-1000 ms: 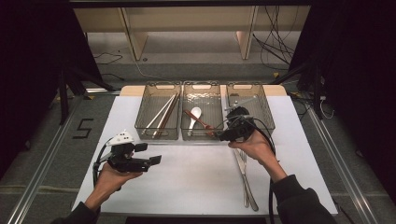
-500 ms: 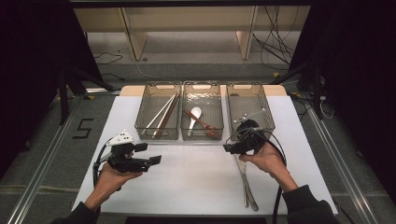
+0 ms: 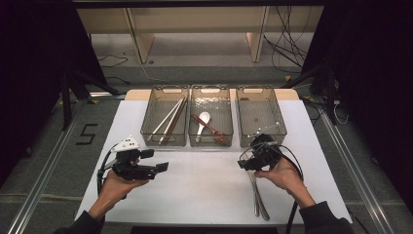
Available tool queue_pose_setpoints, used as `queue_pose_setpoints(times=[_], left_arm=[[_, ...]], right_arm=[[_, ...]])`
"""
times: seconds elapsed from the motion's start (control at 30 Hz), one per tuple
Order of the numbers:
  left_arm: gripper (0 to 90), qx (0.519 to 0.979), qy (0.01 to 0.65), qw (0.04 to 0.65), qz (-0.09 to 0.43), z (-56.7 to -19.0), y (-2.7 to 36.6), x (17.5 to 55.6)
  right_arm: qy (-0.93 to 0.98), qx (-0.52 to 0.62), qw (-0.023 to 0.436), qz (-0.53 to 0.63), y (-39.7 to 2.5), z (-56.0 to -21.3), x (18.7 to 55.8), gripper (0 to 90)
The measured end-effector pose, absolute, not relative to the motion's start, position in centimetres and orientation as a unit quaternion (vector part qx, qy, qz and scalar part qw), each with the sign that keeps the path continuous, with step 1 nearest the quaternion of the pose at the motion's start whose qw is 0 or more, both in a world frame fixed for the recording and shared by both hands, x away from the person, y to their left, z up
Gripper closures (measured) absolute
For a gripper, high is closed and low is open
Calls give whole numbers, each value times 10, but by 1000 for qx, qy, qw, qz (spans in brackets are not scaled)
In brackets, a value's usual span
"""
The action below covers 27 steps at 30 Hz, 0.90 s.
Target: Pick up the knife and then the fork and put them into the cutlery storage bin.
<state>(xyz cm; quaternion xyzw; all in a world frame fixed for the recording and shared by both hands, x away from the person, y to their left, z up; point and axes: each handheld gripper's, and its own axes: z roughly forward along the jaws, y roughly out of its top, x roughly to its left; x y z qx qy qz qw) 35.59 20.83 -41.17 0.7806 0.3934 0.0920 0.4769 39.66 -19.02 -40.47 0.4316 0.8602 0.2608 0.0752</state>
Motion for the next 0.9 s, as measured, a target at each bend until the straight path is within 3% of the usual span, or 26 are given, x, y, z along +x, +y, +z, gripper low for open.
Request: queue_pose_setpoints(times=[0.9], left_arm=[[187,781,392,476,95,-412,209,354]], right_arm=[[882,445,29,151,-198,-443,373,472]])
